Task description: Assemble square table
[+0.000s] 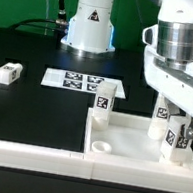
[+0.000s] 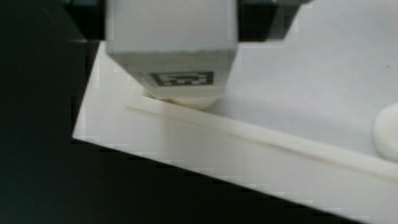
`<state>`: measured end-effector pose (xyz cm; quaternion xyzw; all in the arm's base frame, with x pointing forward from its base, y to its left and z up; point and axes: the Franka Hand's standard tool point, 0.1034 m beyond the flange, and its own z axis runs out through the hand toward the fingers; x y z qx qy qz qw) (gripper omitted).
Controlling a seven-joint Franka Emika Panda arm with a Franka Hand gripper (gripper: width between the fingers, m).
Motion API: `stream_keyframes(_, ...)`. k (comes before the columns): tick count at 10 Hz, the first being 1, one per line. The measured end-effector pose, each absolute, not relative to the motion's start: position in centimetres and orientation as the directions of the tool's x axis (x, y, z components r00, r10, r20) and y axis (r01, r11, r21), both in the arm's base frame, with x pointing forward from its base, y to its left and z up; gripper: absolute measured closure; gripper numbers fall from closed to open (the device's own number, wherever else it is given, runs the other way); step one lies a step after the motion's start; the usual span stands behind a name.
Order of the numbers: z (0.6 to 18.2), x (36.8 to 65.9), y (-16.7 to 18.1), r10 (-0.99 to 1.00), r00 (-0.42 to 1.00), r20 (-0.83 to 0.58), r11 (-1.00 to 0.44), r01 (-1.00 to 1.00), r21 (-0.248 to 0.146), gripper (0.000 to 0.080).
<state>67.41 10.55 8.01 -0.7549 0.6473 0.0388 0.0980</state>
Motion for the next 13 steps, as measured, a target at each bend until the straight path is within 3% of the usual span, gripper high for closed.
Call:
stream_keyframes(1, 8.0, 67.4, 10.6, -0.97, 0.159, -0.185, -0.143, -0.985, -0.097, 0.0509)
stream_keyframes(3, 7.9, 67.3, 10.7, -0.962, 0.204, -0.18, -0.188, -0.977, -0.103, 0.0262)
stream_keyframes(4, 7.8, 67.2, 11.1, -0.912, 0.381, -0.15, -0.366, -0.923, -0.122, 0.0262)
stream_keyframes(5, 7.9, 67.2, 11.4, -0.813, 0.57, -0.117, -0.557, -0.82, -0.131, 0.0173)
stream_keyframes(6, 8.0, 67.1, 11.7, -0.719, 0.688, -0.1, -0.675, -0.725, -0.134, 0.0157)
stream_keyframes(9, 7.9, 67.1, 11.6, -0.583, 0.809, -0.074, -0.795, -0.586, -0.153, 0.0151)
stream_keyframes(11, 7.9, 67.5, 11.1, -0.275, 0.962, 0.005, -0.956, -0.273, -0.105, 0.015)
stream_keyframes(13, 7.3, 67.8, 10.5, -0.002, 0.999, 0.052, -0.996, 0.003, -0.092, 0.015)
